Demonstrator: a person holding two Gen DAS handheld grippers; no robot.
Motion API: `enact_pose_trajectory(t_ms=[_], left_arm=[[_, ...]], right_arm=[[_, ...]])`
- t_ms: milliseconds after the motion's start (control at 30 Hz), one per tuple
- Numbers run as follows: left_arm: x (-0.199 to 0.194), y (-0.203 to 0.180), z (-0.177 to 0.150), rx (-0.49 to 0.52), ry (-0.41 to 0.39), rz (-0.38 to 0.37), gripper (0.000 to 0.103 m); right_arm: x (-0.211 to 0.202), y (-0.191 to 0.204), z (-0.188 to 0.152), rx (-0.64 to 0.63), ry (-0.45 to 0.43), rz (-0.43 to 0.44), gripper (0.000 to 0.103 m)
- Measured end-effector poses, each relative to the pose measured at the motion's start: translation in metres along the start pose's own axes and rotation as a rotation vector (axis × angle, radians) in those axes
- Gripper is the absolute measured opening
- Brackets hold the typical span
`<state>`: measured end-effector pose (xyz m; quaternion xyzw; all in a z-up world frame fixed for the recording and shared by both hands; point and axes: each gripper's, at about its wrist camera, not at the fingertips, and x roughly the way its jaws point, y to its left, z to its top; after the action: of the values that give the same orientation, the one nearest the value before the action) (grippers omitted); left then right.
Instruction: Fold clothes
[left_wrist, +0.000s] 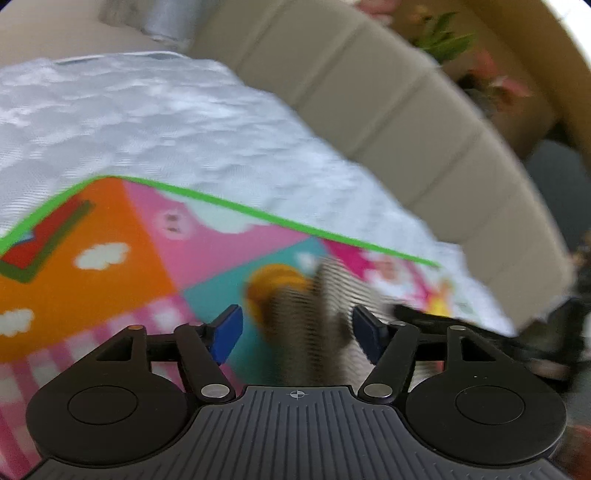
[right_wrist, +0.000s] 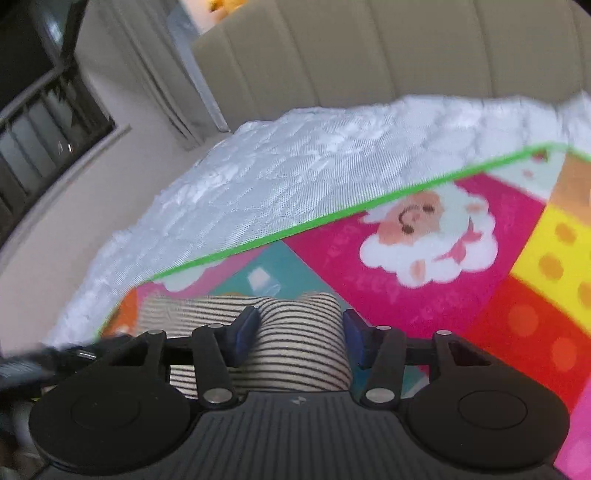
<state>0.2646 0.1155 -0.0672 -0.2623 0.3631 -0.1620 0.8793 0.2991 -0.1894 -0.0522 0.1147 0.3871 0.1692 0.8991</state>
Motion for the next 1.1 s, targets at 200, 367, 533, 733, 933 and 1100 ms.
enact_pose_trajectory(t_ms=[200,367,533,733,933,1100], left_arm=[[0.014,-0.016,-0.014,0.062,0.105,-0.059,0.094],[0.023,-0.014,-0.021,0.072,0.142,-0.045,0.068],[0.020,-0.015,-0.020,0.076,0.116,-0.069,0.049],[0.017,0.009,-0.010,-0.043,0.087,-0.078,0.031],[0.020,0.009,-0.011,-0.010,0.104,-0.030,0.035],[0.019,0.023,-0.010,-0.061,0.098,-0.004,0.039]], right_arm=[[0.001,0.004,0.000,-0.024,-0.005,-0.015,0.051],[-0.001,0.008,0.000,-0.053,-0.014,-0.027,0.052],[-0.018,0.012,0.002,-0.090,-0.038,-0.037,0.056],[-0.052,0.003,-0.034,-0.061,0.045,0.048,0.086],[-0.055,-0.001,-0.052,0.106,0.079,0.157,0.061],[-0.063,0.025,-0.044,-0.048,0.078,0.130,0.057]])
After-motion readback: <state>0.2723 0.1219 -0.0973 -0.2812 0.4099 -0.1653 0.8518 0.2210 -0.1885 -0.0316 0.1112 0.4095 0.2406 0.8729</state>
